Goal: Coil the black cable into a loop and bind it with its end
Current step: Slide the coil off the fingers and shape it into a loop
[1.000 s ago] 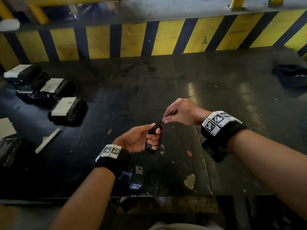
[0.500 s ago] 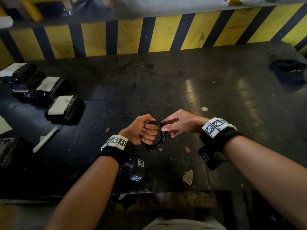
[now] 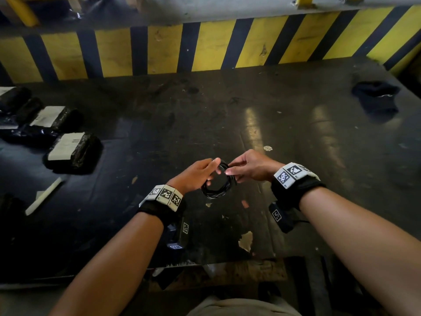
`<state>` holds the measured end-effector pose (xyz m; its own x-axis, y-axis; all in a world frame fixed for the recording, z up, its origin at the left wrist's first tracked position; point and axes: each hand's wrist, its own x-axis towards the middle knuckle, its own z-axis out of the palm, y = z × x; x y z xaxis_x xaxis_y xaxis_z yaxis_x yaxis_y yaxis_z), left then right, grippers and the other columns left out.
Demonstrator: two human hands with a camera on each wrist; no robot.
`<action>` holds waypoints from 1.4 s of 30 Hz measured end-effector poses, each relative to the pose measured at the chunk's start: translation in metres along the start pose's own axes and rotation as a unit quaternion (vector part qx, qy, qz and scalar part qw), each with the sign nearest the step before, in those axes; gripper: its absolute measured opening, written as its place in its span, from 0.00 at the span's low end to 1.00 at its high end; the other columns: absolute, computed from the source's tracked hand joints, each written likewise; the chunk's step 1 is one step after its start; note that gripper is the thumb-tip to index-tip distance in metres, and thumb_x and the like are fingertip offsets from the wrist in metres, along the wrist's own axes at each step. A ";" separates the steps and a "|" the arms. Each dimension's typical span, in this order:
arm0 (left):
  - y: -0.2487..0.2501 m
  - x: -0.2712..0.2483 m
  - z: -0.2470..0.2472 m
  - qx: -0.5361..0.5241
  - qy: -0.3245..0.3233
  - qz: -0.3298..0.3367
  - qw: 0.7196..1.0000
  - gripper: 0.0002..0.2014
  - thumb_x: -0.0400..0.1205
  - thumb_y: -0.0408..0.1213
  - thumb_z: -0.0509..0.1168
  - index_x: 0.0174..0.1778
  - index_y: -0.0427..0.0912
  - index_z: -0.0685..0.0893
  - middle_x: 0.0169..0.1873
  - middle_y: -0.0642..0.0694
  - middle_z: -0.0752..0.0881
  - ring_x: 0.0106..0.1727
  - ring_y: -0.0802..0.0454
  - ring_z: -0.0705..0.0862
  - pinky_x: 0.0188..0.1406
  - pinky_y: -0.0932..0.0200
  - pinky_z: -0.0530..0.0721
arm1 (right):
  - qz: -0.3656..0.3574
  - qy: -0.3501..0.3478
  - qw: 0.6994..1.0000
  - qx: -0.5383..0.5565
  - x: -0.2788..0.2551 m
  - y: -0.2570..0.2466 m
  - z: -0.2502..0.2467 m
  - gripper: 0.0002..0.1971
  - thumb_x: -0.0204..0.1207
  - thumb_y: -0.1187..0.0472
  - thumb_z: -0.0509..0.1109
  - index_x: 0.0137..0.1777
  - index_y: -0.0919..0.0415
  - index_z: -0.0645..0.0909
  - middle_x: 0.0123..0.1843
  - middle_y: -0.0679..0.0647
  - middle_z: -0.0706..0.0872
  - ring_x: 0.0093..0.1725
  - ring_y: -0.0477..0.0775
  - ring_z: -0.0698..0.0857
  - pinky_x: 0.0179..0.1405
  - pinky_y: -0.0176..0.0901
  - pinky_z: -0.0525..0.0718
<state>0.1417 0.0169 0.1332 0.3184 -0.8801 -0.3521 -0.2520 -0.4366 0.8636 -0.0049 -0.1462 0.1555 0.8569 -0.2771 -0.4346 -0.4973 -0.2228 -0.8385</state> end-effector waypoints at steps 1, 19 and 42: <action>0.001 0.002 0.003 -0.004 -0.007 0.014 1.000 0.23 0.90 0.57 0.50 0.49 0.43 0.81 0.35 0.48 0.76 0.38 0.52 0.77 0.44 0.53 0.79 | -0.002 0.008 1.000 0.009 -0.003 0.002 -0.004 0.14 0.78 0.60 0.79 0.59 0.68 0.91 0.57 0.73 0.92 0.46 0.55 0.91 0.48 0.42 0.93; 0.019 0.029 0.043 -0.237 -0.072 0.001 0.969 0.19 0.91 0.52 0.51 0.39 0.45 0.71 0.28 0.51 0.63 0.27 0.56 0.62 0.25 0.63 0.69 | -0.038 0.107 0.986 0.124 -0.037 0.028 -0.039 0.07 0.81 0.66 0.76 0.54 0.70 0.88 0.40 0.59 0.90 0.35 0.48 0.89 0.33 0.36 0.90; 0.015 0.026 0.048 -0.171 -0.036 0.000 0.985 0.15 0.91 0.49 0.54 0.44 0.45 0.75 0.32 0.51 0.74 0.32 0.55 0.72 0.34 0.59 0.75 | 0.101 -0.014 0.976 0.190 -0.039 0.023 -0.036 0.08 0.83 0.63 0.73 0.60 0.62 0.84 0.46 0.60 0.95 0.44 0.53 0.95 0.44 0.43 0.95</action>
<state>0.1026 -0.0216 0.1192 0.2502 -0.8965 -0.3657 0.0741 -0.3589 0.9304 -0.0548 -0.1740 0.1650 0.7533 -0.2516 -0.6076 -0.5742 0.1988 -0.7942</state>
